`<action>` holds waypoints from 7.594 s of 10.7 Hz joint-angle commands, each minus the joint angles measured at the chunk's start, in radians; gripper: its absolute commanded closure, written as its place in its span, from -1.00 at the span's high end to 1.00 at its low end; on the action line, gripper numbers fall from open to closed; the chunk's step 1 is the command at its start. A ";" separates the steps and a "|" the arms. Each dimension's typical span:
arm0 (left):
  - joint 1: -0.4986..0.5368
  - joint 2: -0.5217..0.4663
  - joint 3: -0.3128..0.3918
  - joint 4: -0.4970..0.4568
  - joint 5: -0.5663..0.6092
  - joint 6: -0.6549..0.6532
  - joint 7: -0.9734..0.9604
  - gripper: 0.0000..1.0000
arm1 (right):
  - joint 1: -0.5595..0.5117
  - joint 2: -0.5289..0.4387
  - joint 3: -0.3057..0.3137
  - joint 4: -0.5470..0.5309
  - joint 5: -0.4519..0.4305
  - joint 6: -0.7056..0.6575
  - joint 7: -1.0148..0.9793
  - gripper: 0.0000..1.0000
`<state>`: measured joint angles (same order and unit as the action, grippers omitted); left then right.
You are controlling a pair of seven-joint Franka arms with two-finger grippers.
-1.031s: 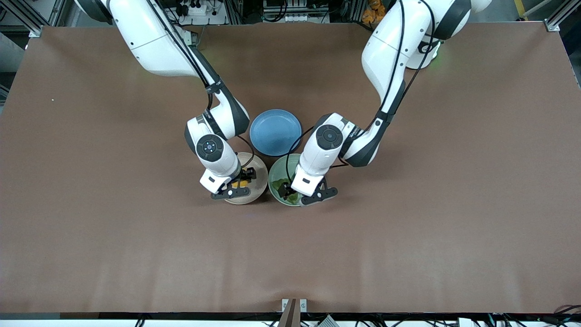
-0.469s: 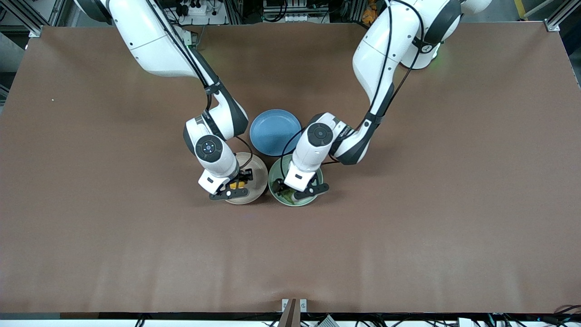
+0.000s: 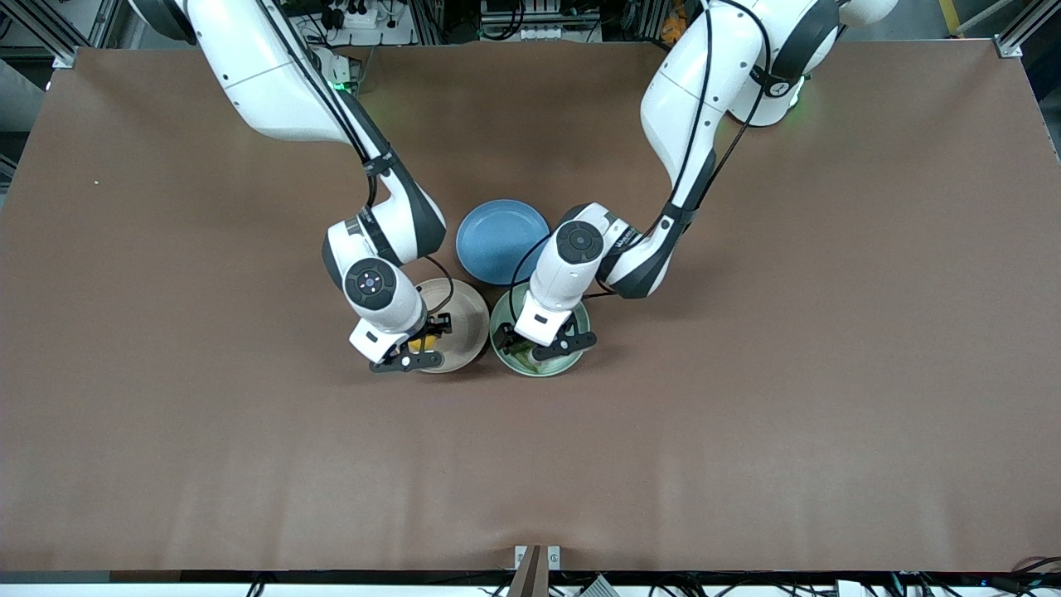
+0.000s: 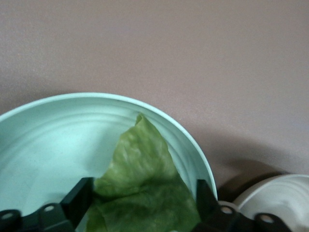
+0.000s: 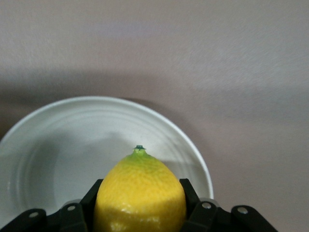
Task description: Pick lemon and lettuce from plates
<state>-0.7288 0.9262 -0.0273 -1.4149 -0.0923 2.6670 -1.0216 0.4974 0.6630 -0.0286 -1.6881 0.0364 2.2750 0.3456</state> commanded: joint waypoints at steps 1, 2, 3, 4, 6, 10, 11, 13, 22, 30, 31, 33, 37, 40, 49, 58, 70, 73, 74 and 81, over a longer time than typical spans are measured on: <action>-0.015 0.011 0.018 0.001 0.045 0.008 -0.018 -0.54 | -0.049 -0.010 0.010 0.120 -0.013 -0.173 -0.005 -0.53; -0.015 0.011 0.018 0.001 0.046 0.008 -0.018 -0.86 | -0.071 -0.010 0.010 0.164 -0.012 -0.230 -0.048 -0.53; -0.014 0.011 0.018 0.001 0.048 0.008 -0.017 -1.00 | -0.103 -0.011 0.010 0.212 -0.009 -0.277 -0.068 -0.53; -0.014 0.010 0.018 -0.004 0.049 0.007 -0.014 -1.00 | -0.141 -0.011 0.010 0.261 -0.007 -0.332 -0.095 -0.53; -0.011 -0.007 0.018 -0.013 0.055 -0.001 -0.011 -1.00 | -0.190 -0.013 0.010 0.323 -0.006 -0.391 -0.145 -0.53; 0.034 -0.116 0.020 -0.015 0.069 -0.230 0.084 -1.00 | -0.287 -0.046 0.009 0.331 -0.018 -0.423 -0.302 -0.53; 0.055 -0.144 0.018 -0.015 0.069 -0.284 0.112 -1.00 | -0.307 -0.052 0.007 0.332 -0.021 -0.449 -0.327 -0.53; 0.087 -0.193 0.017 -0.024 0.069 -0.401 0.237 -1.00 | -0.359 -0.085 0.006 0.332 -0.024 -0.509 -0.385 -0.53; 0.307 -0.441 0.013 -0.413 0.069 -0.430 0.693 -1.00 | -0.511 -0.060 0.009 0.303 -0.099 -0.555 -0.516 -0.51; 0.453 -0.448 0.016 -0.438 0.069 -0.581 0.902 0.99 | -0.589 -0.022 0.009 0.092 -0.095 -0.231 -0.543 -0.50; 0.453 -0.446 0.017 -0.435 0.069 -0.585 0.914 1.00 | -0.594 -0.022 0.009 0.062 -0.095 -0.194 -0.560 -0.50; 0.453 -0.443 0.017 -0.434 0.068 -0.587 0.913 1.00 | -0.603 -0.020 0.010 0.032 -0.092 -0.158 -0.568 -0.50; 0.500 -0.460 0.012 -0.293 0.068 -0.701 0.943 1.00 | -0.606 -0.008 0.010 -0.031 -0.084 -0.072 -0.567 -0.48; 0.499 -0.466 0.017 -0.202 0.068 -0.780 0.934 1.00 | -0.606 0.003 0.010 -0.028 -0.081 -0.072 -0.556 0.99; 0.554 -0.656 0.018 -0.212 0.158 -0.783 0.956 1.00 | -0.591 -0.010 0.016 0.194 -0.073 -0.365 -0.554 1.00; 0.654 -0.972 -0.078 -0.329 0.142 -0.924 0.969 1.00 | -0.542 -0.121 0.023 0.383 -0.075 -0.684 -0.418 1.00; 0.649 -0.952 -0.080 -0.187 0.069 -1.095 0.959 1.00 | -0.543 -0.454 0.012 0.369 -0.075 -0.970 -0.389 1.00; 0.654 -0.952 -0.079 -0.185 0.071 -1.095 0.968 1.00 | -0.528 -0.473 0.001 0.331 -0.073 -0.944 -0.386 1.00; 0.655 -0.952 -0.077 -0.185 0.072 -1.095 0.968 1.00 | -0.508 -0.493 -0.016 0.300 -0.073 -0.937 -0.386 1.00; 0.658 -0.951 -0.072 -0.184 0.079 -1.063 0.968 1.00 | -0.476 -0.592 -0.057 0.163 -0.069 -0.855 -0.387 1.00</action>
<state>-0.0794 -0.0260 -0.1016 -1.6114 -0.0046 1.5955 -0.0792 0.0108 0.1171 -0.0780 -1.4776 -0.0433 1.4001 -0.0538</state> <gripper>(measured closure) 0.000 0.000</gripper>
